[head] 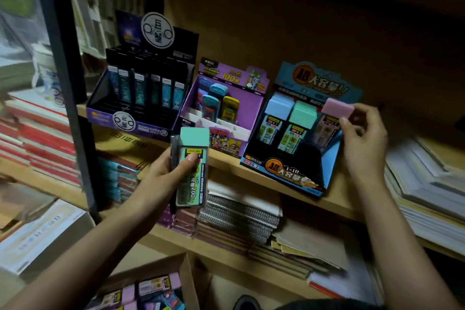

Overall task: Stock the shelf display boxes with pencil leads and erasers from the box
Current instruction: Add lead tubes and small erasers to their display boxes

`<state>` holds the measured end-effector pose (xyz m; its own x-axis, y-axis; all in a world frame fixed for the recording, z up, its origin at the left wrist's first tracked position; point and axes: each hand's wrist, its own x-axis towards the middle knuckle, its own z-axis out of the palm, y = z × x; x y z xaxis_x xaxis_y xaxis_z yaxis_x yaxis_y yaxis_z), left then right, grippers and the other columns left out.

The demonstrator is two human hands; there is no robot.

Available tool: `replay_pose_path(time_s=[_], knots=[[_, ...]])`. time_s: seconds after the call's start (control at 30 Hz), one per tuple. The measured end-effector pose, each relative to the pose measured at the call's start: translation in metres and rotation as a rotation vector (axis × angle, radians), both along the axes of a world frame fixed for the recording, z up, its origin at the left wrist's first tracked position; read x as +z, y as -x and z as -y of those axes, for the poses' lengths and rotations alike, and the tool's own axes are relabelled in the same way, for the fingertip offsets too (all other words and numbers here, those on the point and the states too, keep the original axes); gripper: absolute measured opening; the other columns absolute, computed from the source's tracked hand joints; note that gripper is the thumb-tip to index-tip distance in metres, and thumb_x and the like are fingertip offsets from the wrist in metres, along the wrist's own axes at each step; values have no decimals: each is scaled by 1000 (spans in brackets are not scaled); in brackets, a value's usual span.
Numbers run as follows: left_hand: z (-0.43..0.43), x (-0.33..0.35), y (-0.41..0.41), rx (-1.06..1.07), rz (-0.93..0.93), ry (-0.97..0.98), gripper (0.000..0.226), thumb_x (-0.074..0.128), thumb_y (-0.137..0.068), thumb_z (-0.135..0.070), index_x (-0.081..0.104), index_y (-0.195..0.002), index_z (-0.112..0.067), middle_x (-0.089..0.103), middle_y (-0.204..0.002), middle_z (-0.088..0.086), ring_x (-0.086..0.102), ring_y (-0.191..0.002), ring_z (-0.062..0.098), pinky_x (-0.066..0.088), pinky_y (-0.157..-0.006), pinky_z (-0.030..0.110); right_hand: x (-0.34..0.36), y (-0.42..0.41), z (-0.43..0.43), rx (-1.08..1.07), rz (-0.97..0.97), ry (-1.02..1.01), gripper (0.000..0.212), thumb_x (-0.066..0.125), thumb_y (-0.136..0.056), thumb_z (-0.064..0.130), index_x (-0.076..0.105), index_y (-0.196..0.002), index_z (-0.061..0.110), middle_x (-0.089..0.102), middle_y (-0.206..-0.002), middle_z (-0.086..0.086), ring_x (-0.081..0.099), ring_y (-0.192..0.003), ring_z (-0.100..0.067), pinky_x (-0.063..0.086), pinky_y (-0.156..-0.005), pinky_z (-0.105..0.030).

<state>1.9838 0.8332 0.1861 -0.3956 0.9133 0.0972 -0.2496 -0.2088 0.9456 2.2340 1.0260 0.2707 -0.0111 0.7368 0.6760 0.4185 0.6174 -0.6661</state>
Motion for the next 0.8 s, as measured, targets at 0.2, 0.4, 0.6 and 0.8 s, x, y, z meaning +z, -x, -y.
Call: replay_pose_path(time_s=[0.2,0.4,0.6,0.8], knots=[[2,-10,-1,3,-18,16,33,56,-80,-32,58,-111,-22,73,-92,3,72,-81,19,57,-59,25,-6,-12,-23,28,85,20,24,58,-91,13,56,-111,26,59,-96,16,59,-85,-4,44,-72,-15],[-1,-11,-5,12,-3,24,26,55,-82,-30,58,-107,-22,74,-85,-1,72,-74,17,56,-54,24,-10,-18,-29,82,223,43,25,61,-89,12,56,-106,29,62,-103,6,60,-89,-10,44,-75,-17],[-2,-14,-10,-22,19,16,27,57,-80,-31,60,-105,-21,74,-88,3,72,-77,19,56,-56,25,-10,-13,-26,28,262,36,36,58,-90,9,47,-116,31,59,-105,1,59,-88,-9,48,-74,-23],[-6,-18,-10,-39,8,29,29,57,-81,-31,60,-109,-21,73,-94,5,72,-82,21,57,-58,26,-10,-11,-24,-139,347,-144,25,59,-87,0,57,-112,2,53,-116,-15,55,-104,-25,45,-88,-29]])
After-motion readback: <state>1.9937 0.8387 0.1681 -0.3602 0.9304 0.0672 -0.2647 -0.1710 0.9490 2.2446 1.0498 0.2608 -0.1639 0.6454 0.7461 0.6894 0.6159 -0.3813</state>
